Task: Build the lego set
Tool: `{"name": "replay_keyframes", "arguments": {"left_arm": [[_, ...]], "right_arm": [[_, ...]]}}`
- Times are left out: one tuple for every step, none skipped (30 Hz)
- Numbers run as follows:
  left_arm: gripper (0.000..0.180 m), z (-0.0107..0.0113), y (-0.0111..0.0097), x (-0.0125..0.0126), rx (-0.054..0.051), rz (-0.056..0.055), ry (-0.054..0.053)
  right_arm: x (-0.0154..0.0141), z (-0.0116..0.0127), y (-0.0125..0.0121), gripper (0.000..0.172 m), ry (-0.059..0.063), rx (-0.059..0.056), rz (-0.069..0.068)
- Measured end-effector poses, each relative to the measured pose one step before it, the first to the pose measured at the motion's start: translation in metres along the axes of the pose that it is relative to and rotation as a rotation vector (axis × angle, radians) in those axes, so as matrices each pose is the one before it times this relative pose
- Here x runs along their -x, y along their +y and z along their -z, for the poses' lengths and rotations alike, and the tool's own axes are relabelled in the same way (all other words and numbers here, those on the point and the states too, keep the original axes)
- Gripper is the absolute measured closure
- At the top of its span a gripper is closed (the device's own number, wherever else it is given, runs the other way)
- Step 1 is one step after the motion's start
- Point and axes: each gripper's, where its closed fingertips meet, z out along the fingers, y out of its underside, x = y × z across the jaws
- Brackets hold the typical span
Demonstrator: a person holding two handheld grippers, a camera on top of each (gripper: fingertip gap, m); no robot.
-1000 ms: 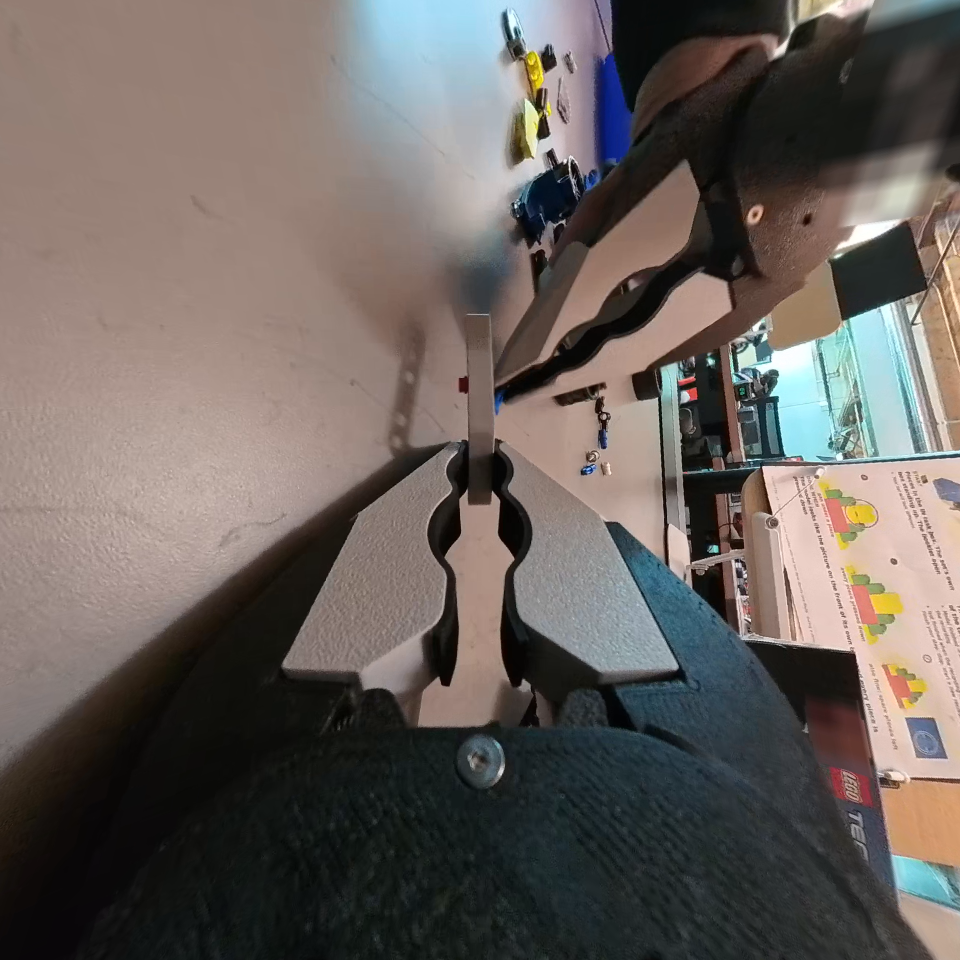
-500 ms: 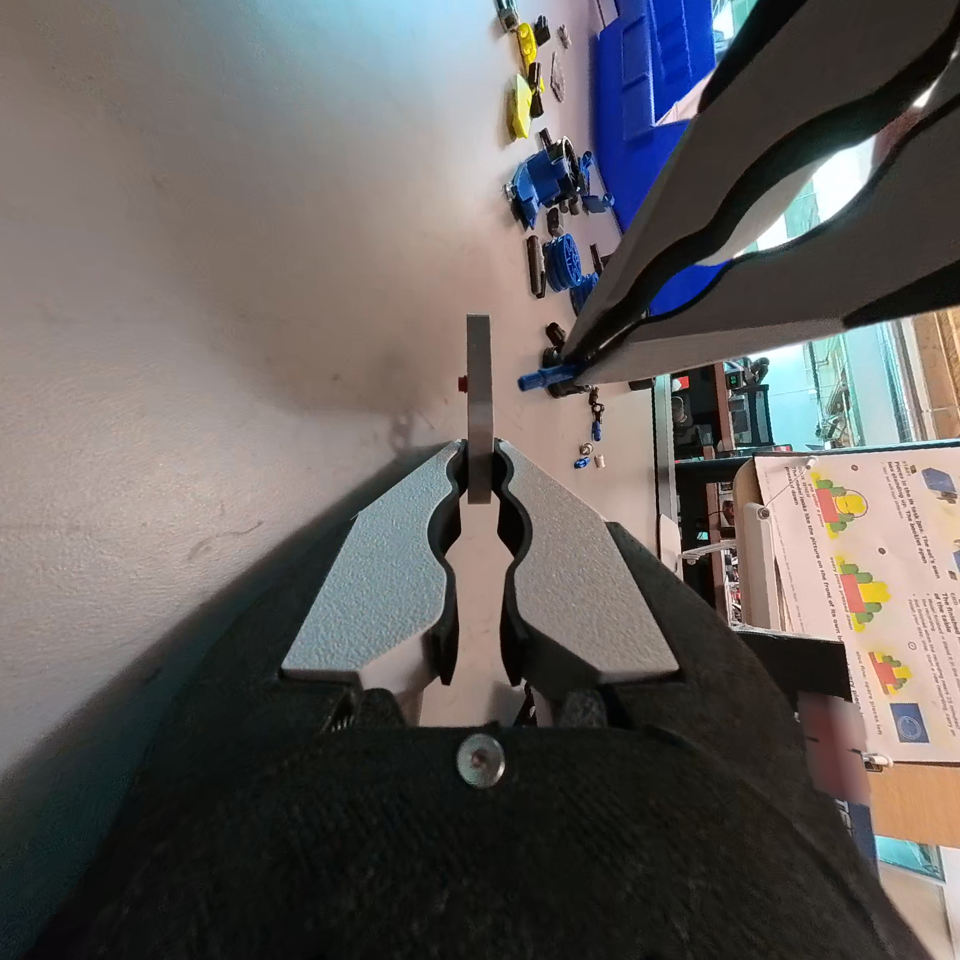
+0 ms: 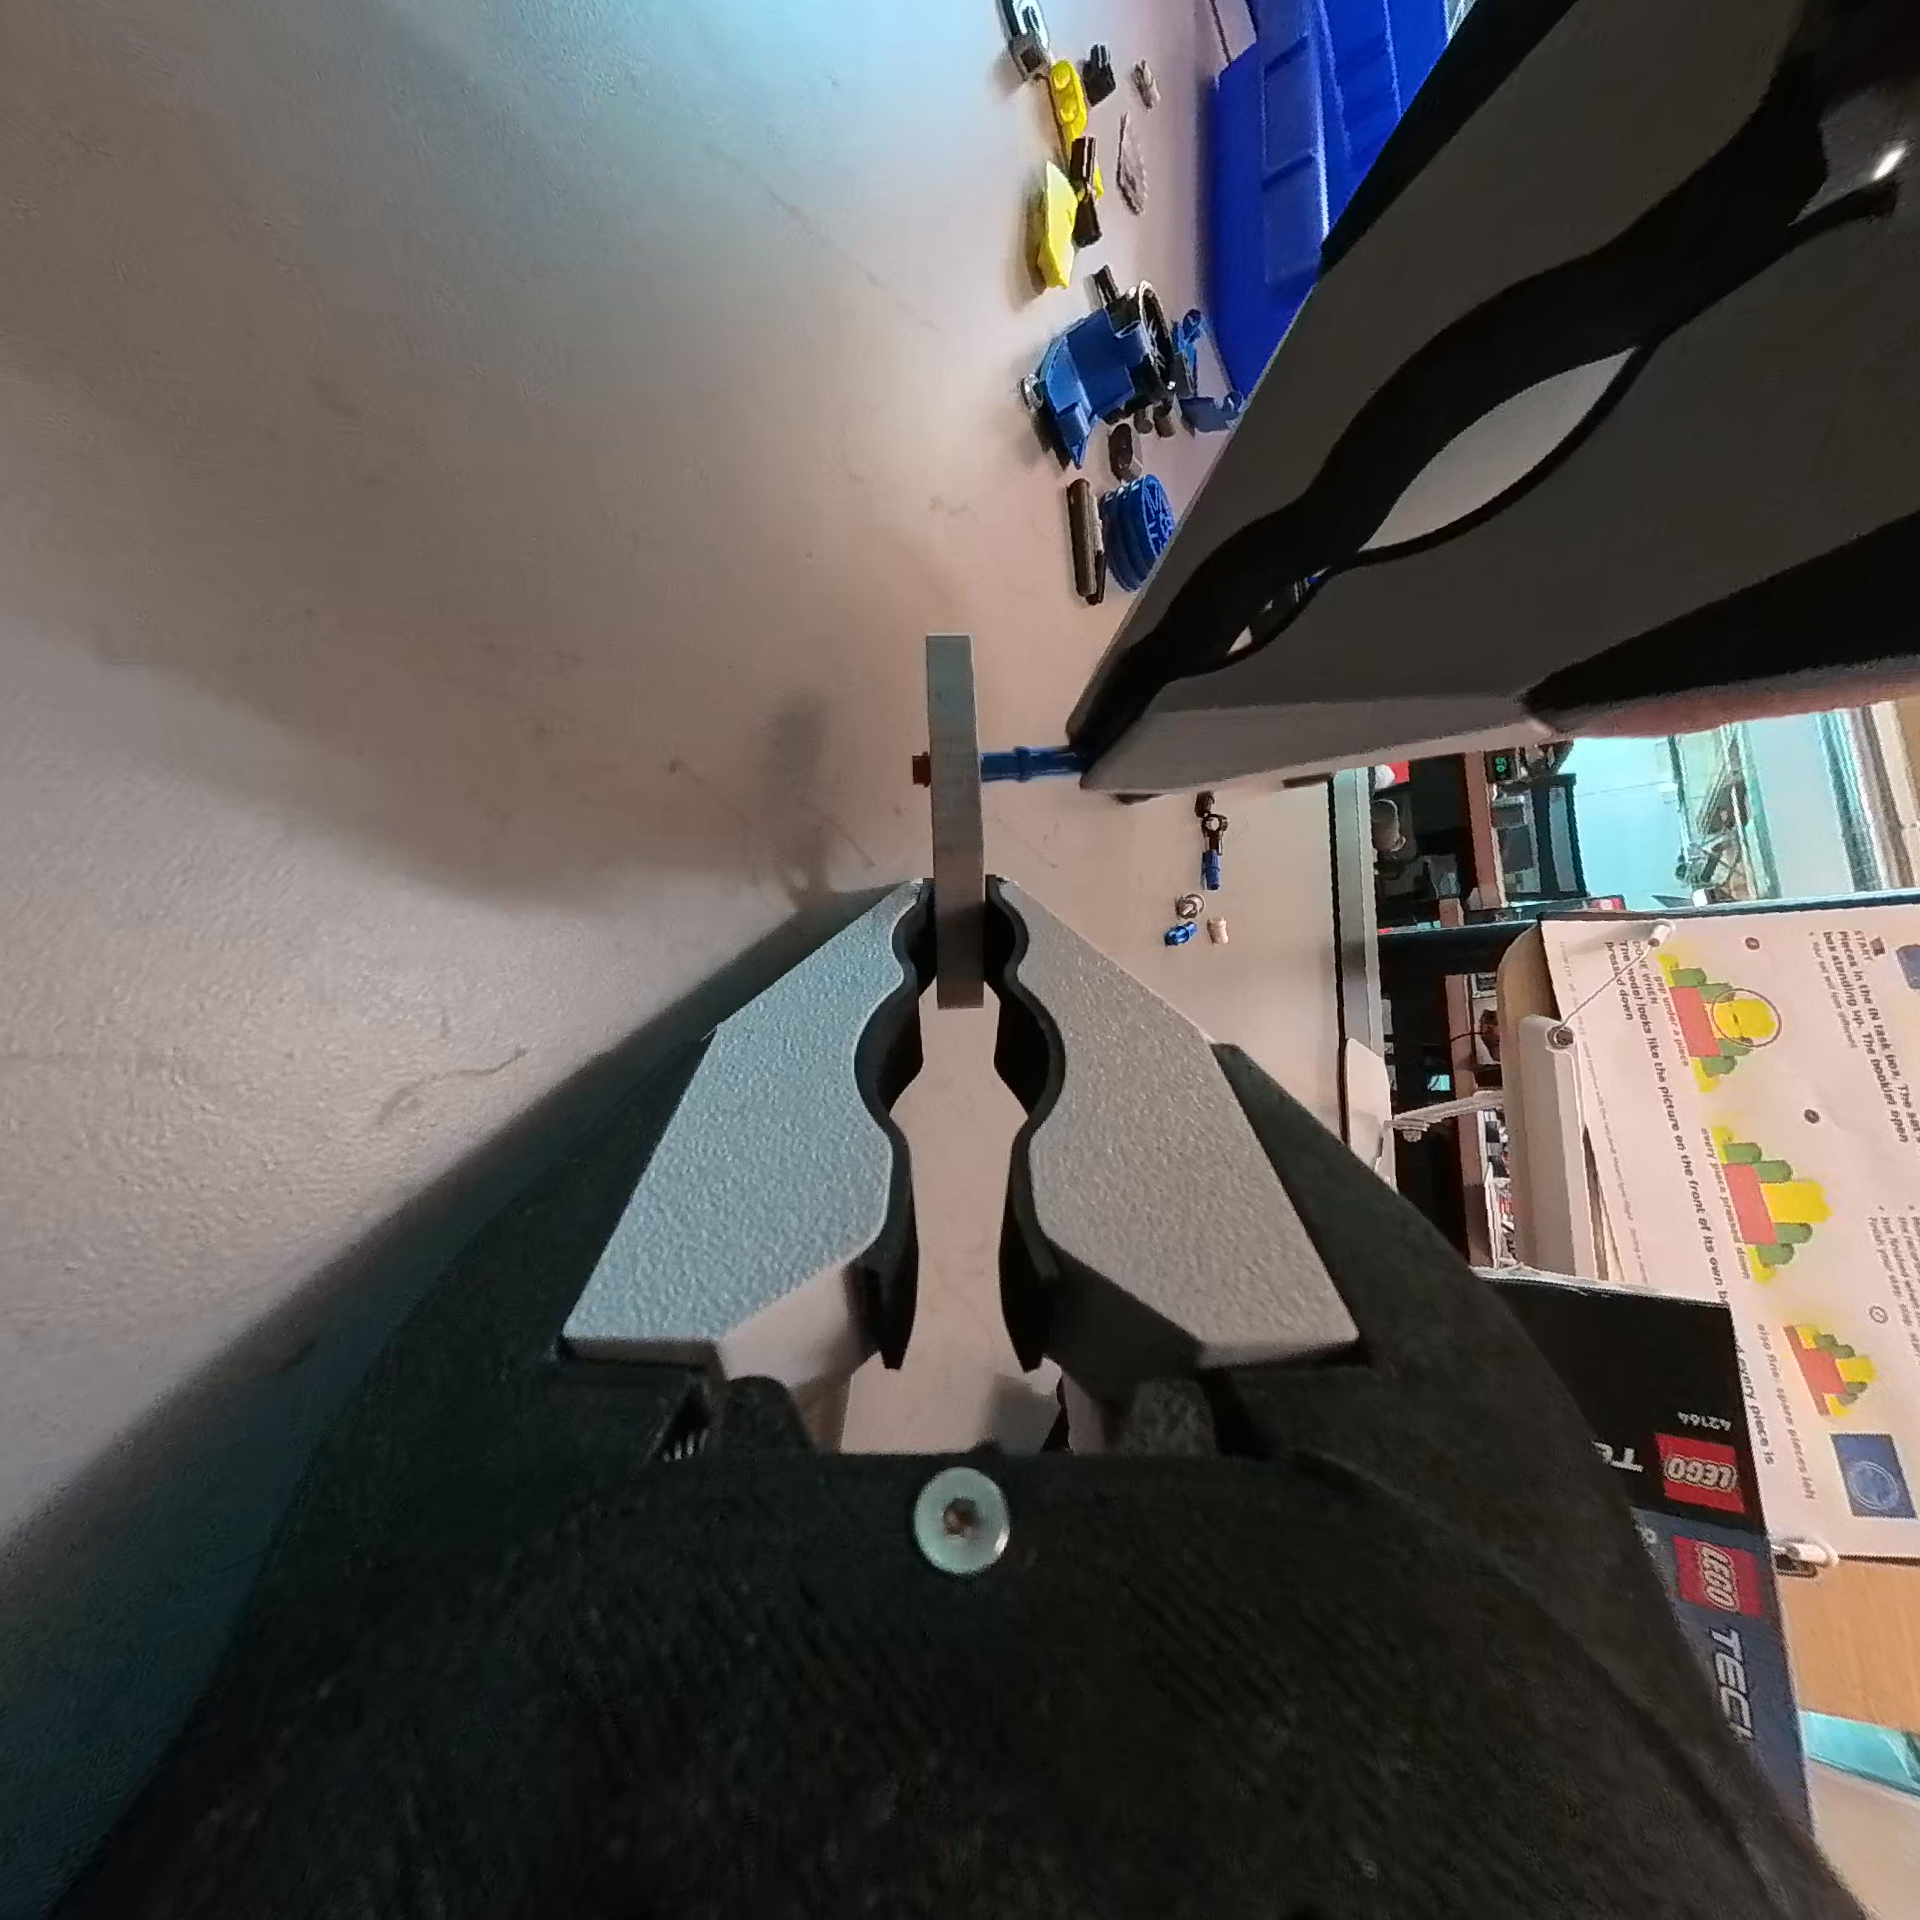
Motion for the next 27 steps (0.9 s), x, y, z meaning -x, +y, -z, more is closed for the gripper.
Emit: {"name": "replay_keyframes", "arguments": {"left_arm": [[0.18,0.00033,-0.00013,-0.00017,0.0066,-0.0082,-0.0037],[0.18,0.00036,-0.00151,0.0006,0.0034,-0.0066,-0.0078],[0.18,0.00051,-0.00114,0.00077,0.0043,-0.0059,-0.0073],[0.18,0.00025,-0.00038,0.00015,0.002,-0.0026,-0.0033],[0.18,-0.00068,0.00038,-0.00029,0.0015,0.0036,0.0],[0.18,-0.00085,0.00084,-0.00084,0.0022,0.0035,-0.0005],[0.18,-0.00082,0.0006,-0.0009,0.0051,0.001,-0.0009],[0.18,-0.00004,0.00009,-0.00098,0.0064,-0.0003,-0.0011],[0.18,0.00051,-0.00105,0.00001,0.0029,0.0016,0.0008],[0.18,0.00028,-0.00166,0.00117,-0.001,0.0063,0.0042],[0.18,0.00025,-0.00067,0.0005,-0.0012,0.0068,0.0031],[0.18,0.00076,-0.00004,-0.00014,-0.0009,0.0027,0.0001],[0.18,0.00079,-0.00019,0.00017,0.0035,-0.0007,-0.0016],[0.18,0.00029,-0.00007,-0.00013,0.0113,-0.0056,-0.0016],[0.18,-0.0002,-0.00003,-0.00037,0.0176,-0.0099,-0.0023],[0.18,-0.00019,-0.0004,-0.00045,0.0165,-0.0109,-0.0034],[0.18,-0.00079,-0.00057,-0.00088,0.0106,-0.0055,-0.0003],[0.18,-0.00099,-0.00033,-0.00085,0.0053,0.0022,0.0017],[0.18,-0.0003,0.00022,0.00026,0.002,0.0062,-0.0023],[0.18,0.00081,-0.00019,0.00052,0.0012,0.0054,-0.0049],[0.18,0.00133,-0.00078,0.00068,0.0078,0.0018,-0.004],[0.18,0.00069,-0.00014,0.00028,0.0183,-0.0014,-0.0036],[0.18,-0.00051,0.00051,-0.00067,0.0199,-0.0032,-0.0034],[0.18,-0.00143,0.00066,-0.00147,0.0141,0.0001,-0.0031],[0.18,-0.00111,0.00105,-0.0013,0.0059,0.0145,-0.0014],[0.18,-0.00042,0.00119,-0.0005,-0.0045,0.0335,0.0004],[0.18,0.00039,0.00084,0.00033,-0.0109,0.037,-0.0045]], "right_arm": [[-0.00002,-0.00008,0.00023,0.166,0.0001,0.0017,-0.0012],[0.00012,-0.00001,-0.00027,0.166,-0.0011,-0.0019,-0.0003],[0.00003,-0.00006,0.00016,0.166,-0.0024,-0.0003,-0.0044],[0.00008,0.00003,-0.00005,0.166,-0.0043,0.0005,-0.006],[0.00023,0.00001,-0.00024,0.166,-0.0037,-0.0002,-0.0031],[0.00016,-0.00003,-0.00019,0.166,-0.0019,-0.0005,-0.0011],[0.00021,0.00001,-0.0005,0.166,-0.0019,-0.0021,-0.002],[0.00035,0.00005,-0.00054,0.166,-0.0011,-0.001,0.0009],[0.00028,0.00003,-0.00058,0.166,-0.0012,-0.0033,-0.0003],[0.0005,0.0001,-0.00071,0.166,-0.0044,-0.0028,-0.0044],[0.00008,-0.00013,-0.00013,0.166,-0.0012,0.0011,-0.0036],[-0.00003,-0.00003,0.00006,0.166,-0.0003,0.0013,-0.0008],[0.00005,0.00002,0.00004,0.166,-0.0006,0.0009,-0.001],[0.00004,-0.00012,0.0,0.166,-0.0018,-0.0002,-0.0034],[-0.00003,-0.00005,0.00001,0.166,-0.0013,0.0005,-0.0026],[0.00005,0.0,0.00001,0.166,-0.0004,0.0001,0.0001],[0.00006,0.00014,-0.00035,0.165,0.0005,-0.0014,0.0012],[0.00017,-0.00009,-0.00031,0.165,-0.0008,-0.0008,0.0003],[0.00035,0.00007,-0.00063,0.165,-0.0025,-0.0028,-0.0015],[0.0001,-0.00003,0.0002,0.165,-0.0008,0.0012,-0.0011],[0.00004,0.00004,-0.00006,0.165,-0.0002,-0.0001,-0.0014],[-0.00003,-0.00004,0.00006,0.166,0.0005,0.001,0.0011],[0.00002,0.00009,0.00003,0.166,-0.0017,-0.0003,-0.0038],[0.00004,-0.00005,0.00002,0.165,-0.0007,-0.0004,0.0001],[-0.00006,0.00001,-0.00008,0.166,0.002,0.0008,0.0033],[-0.0001,-0.00004,0.00016,0.165,0.0001,0.0015,-0.0014],[-0.00006,0.00005,0.00009,0.166,-0.0006,0.001,-0.0014]]}}
